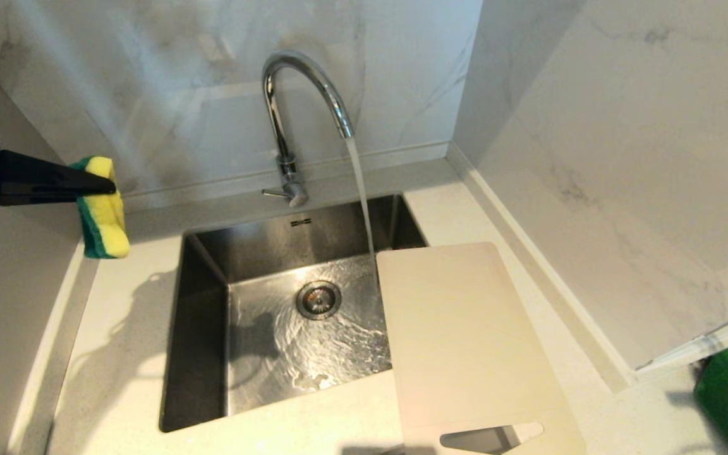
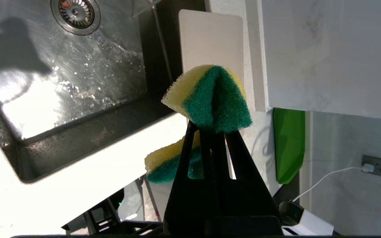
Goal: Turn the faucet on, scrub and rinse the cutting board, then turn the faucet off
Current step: Put down the cleaning cloth
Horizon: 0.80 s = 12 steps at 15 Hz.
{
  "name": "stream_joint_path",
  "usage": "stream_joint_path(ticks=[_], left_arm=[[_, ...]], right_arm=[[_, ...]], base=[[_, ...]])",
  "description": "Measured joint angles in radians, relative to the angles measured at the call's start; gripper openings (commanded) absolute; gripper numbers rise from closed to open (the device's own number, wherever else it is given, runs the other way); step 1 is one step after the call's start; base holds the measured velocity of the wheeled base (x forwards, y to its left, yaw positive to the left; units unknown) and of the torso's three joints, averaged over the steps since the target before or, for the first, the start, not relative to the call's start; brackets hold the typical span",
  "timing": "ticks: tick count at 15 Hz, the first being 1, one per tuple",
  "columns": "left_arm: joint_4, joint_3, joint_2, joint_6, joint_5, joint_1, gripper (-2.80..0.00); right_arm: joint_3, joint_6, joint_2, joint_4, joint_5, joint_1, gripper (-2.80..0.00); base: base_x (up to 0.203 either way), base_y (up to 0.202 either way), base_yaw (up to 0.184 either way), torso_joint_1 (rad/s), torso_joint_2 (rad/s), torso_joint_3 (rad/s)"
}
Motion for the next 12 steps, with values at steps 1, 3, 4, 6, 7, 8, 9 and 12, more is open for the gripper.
stream_joint_path(ticks=[1,3,4,6,7,8,9,12], left_arm=[[0.000,0.004,-0.001,0.000,0.000,0.000,-2.80],[0.000,0.018,-0.006,-0.001,-0.001,0.000,-2.80],[0.000,0.024,-0.009,-0.001,-0.001,0.000,-2.80],[-0.001,0.031,-0.011,-0.004,-0.003,0.000,-2.80],[-0.003,0.033,-0.012,-0.015,-0.003,0.000,-2.80],[-0.004,0.033,-0.013,-0.025,-0.004,-0.001,-2.80],[-0.005,0.033,-0.015,-0.027,-0.004,-0.001,-2.80],[-0.005,0.035,-0.019,-0.028,-0.005,-0.002,-2.80]], right_arm=[[0.046,0.003,-0.047,0.007,-0.009,-0.017,-2.80],[0.152,0.009,-0.139,0.011,-0.014,-0.058,-2.80],[0.198,0.011,-0.177,0.012,-0.015,-0.082,-2.80],[0.288,0.019,-0.246,0.012,-0.017,-0.144,-2.80],[0.328,0.026,-0.277,0.012,-0.017,-0.184,-2.80],[0.362,0.038,-0.304,0.013,-0.017,-0.218,-2.80],[0.401,0.050,-0.333,0.014,-0.016,-0.247,-2.80],[0.546,0.061,-0.433,0.016,-0.015,-0.307,-2.80]], base=[[0.000,0.000,0.000,0.000,0.00,0.000],[0.000,0.000,0.000,0.000,0.00,0.000],[0.000,0.000,0.000,0.000,0.00,0.000],[0.000,0.000,0.000,0.000,0.00,0.000],[0.000,0.000,0.000,0.000,0.00,0.000],[0.000,0.000,0.000,0.000,0.00,0.000],[0.000,0.000,0.000,0.000,0.00,0.000],[0.000,0.000,0.000,0.000,0.00,0.000]])
